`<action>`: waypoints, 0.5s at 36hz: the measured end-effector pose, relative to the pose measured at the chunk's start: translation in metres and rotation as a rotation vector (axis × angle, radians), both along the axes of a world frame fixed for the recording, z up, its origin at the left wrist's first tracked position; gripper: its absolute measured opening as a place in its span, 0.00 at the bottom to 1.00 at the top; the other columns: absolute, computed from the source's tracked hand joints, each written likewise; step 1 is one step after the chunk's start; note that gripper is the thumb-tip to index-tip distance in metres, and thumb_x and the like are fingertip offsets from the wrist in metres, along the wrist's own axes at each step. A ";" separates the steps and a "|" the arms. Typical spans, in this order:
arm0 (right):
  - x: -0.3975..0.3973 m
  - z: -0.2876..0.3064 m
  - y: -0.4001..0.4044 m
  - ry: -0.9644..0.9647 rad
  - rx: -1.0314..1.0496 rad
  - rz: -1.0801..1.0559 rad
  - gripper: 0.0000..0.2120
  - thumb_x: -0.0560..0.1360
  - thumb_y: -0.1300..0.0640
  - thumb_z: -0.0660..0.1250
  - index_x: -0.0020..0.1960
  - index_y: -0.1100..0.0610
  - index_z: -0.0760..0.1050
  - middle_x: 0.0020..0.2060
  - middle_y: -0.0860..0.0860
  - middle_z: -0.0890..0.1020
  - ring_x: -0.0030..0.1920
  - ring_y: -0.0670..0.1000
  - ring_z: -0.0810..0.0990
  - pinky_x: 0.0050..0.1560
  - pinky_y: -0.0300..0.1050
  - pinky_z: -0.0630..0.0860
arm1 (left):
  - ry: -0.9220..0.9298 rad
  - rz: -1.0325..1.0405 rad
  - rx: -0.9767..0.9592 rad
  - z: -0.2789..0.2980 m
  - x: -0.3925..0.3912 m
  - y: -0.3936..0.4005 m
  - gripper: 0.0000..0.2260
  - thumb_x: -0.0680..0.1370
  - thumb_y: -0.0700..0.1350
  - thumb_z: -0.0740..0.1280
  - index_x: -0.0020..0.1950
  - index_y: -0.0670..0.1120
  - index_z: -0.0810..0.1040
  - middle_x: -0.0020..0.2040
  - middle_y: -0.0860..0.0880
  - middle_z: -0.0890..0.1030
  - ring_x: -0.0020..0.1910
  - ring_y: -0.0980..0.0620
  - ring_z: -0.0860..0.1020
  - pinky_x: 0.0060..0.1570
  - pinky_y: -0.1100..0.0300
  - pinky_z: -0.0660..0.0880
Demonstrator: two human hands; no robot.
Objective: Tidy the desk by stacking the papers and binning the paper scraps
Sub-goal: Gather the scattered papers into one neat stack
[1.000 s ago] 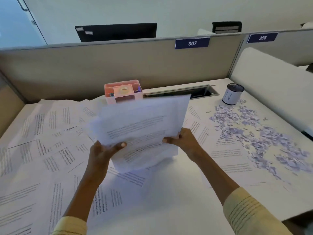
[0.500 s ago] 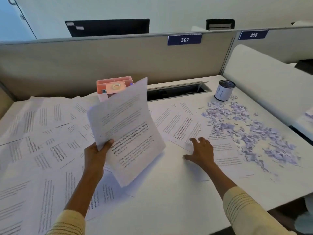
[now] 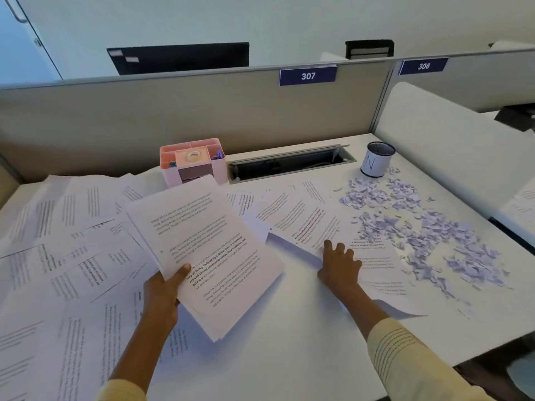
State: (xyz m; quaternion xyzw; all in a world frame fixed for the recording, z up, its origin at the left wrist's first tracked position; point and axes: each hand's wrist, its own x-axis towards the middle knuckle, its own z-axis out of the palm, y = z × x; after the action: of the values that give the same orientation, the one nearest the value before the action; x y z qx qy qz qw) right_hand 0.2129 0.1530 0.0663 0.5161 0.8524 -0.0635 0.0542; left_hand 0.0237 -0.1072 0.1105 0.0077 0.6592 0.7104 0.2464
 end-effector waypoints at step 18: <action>0.005 0.060 0.034 -0.035 0.284 0.002 0.07 0.76 0.60 0.64 0.54 0.56 0.76 0.46 0.53 0.82 0.47 0.55 0.83 0.45 0.43 0.75 | -0.012 -0.033 -0.019 -0.002 -0.002 0.009 0.14 0.75 0.37 0.69 0.60 0.44 0.76 0.49 0.47 0.82 0.47 0.45 0.81 0.34 0.54 0.82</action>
State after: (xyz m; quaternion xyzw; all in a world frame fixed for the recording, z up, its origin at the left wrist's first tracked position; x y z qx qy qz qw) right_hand 0.2182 0.1874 0.1259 0.5188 0.8522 0.0669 -0.0044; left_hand 0.0213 -0.0986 0.1084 0.0121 0.6640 0.7001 0.2623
